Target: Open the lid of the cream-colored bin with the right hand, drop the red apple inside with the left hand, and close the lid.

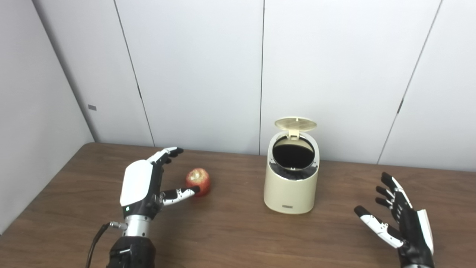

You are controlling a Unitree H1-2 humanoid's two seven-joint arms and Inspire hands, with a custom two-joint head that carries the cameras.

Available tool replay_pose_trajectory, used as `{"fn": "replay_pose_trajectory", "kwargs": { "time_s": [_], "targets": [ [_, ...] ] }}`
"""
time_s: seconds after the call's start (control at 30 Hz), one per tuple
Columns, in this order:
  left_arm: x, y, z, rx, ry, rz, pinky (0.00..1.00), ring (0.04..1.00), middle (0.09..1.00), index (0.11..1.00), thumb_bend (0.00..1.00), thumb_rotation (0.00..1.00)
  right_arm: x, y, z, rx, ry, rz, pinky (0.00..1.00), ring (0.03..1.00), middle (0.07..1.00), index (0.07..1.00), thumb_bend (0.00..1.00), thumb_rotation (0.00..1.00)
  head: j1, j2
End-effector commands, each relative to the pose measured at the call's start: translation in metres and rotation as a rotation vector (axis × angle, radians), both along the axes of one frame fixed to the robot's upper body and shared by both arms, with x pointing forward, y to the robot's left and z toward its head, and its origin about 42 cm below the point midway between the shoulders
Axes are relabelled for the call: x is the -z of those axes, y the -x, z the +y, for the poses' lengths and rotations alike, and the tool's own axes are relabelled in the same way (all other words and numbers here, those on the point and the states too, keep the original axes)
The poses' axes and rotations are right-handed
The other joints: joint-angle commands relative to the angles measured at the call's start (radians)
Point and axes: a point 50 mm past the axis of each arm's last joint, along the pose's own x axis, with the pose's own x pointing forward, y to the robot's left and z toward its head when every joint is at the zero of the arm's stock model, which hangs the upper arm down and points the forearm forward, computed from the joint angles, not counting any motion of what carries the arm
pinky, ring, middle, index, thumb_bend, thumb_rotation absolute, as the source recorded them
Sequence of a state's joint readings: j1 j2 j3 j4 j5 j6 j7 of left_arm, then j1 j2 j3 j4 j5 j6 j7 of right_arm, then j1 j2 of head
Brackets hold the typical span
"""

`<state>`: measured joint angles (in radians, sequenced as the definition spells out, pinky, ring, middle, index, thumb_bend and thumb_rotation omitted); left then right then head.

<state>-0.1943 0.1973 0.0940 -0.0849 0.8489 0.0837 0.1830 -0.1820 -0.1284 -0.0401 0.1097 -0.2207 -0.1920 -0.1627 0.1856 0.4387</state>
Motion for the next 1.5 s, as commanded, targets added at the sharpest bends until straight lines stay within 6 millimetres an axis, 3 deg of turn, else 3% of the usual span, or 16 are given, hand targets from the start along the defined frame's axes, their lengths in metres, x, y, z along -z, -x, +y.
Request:
{"fn": "replay_pose_trajectory", "kwargs": {
  "time_s": [0.0,0.3,0.53,1.03,1.37,1.47],
  "targets": [
    [-0.015,-0.007,0.001,-0.032,-0.043,-0.030,0.62,0.763,0.782,0.806,0.88,0.28,-0.017,-0.002,-0.006,-0.005,0.025,-0.064,0.77,0.848,0.916,0.900,0.59,0.47,0.000,0.000],
    [0.009,-0.023,0.004,-0.049,-0.104,0.114,0.64,0.793,0.783,0.826,0.93,0.34,-0.019,0.001,-0.003,-0.021,0.017,-0.064,0.75,0.842,0.912,0.901,0.58,0.45,-0.007,0.009],
    [0.018,-0.038,0.001,-0.007,-0.144,0.189,0.67,0.813,0.804,0.824,0.91,0.39,-0.024,0.007,0.002,-0.023,0.015,-0.070,0.72,0.835,0.900,0.889,0.57,0.42,-0.015,0.015],
    [0.026,-0.073,-0.014,0.040,-0.119,0.198,0.64,0.803,0.798,0.826,0.90,0.32,-0.025,0.010,0.007,-0.018,0.020,-0.070,0.72,0.829,0.901,0.890,0.57,0.41,-0.035,0.014],
    [0.030,-0.083,-0.021,0.058,-0.099,0.194,0.63,0.795,0.801,0.838,0.88,0.32,-0.027,0.011,0.011,-0.005,0.037,-0.076,0.69,0.802,0.888,0.879,0.57,0.44,-0.045,0.021],
    [0.030,-0.083,-0.024,0.087,-0.077,0.171,0.60,0.762,0.757,0.811,0.87,0.28,-0.027,0.012,0.009,-0.005,0.029,-0.072,0.69,0.811,0.892,0.878,0.57,0.44,-0.047,0.025]
  ]
}}
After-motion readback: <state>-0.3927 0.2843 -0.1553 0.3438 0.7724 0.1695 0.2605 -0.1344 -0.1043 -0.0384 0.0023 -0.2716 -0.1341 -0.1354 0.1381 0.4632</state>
